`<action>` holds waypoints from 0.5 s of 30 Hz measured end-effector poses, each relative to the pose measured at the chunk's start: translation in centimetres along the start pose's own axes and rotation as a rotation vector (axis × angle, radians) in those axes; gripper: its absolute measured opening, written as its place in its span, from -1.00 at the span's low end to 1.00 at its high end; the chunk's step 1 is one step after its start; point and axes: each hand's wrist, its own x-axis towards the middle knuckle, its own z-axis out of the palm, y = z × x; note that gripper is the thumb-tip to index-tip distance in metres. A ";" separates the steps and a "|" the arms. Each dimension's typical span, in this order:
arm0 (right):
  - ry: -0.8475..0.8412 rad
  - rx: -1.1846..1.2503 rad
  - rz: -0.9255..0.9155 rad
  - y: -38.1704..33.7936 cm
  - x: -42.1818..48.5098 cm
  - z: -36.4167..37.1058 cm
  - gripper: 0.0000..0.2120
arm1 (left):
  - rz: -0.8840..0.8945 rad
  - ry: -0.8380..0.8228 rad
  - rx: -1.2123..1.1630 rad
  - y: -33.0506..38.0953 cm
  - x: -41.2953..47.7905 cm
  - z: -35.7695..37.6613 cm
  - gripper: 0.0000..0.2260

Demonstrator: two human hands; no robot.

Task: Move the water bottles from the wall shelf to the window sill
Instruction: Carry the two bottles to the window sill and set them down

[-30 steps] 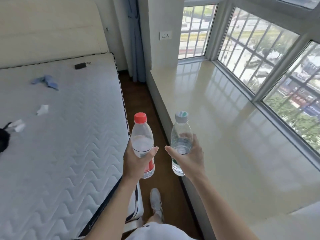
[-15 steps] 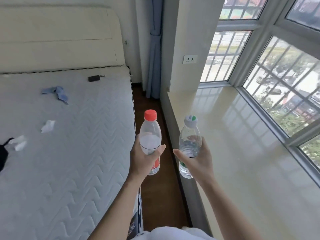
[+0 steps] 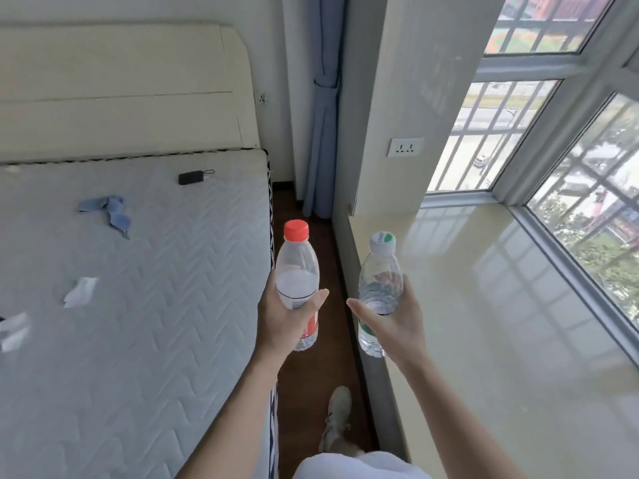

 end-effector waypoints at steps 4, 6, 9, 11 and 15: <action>0.013 0.018 -0.006 0.4 9.4 0.0 -0.48 | -0.004 -0.017 0.008 1.1 8.7 3.7 -0.38; 0.023 0.020 -0.010 0.4 13.7 -0.1 -0.46 | -0.001 -0.038 0.015 1.7 12.9 5.7 -0.44; 0.040 0.035 -0.006 0.4 19.3 -0.3 -0.48 | 0.024 -0.058 0.014 2.3 18.3 8.4 -0.51; 0.054 0.048 0.006 0.5 22.4 -0.4 -0.49 | 0.037 -0.083 0.018 2.5 21.2 10.0 -0.47; 0.082 0.064 0.043 1.4 26.8 -1.0 -0.51 | 0.040 -0.156 0.012 2.3 25.6 12.9 -0.45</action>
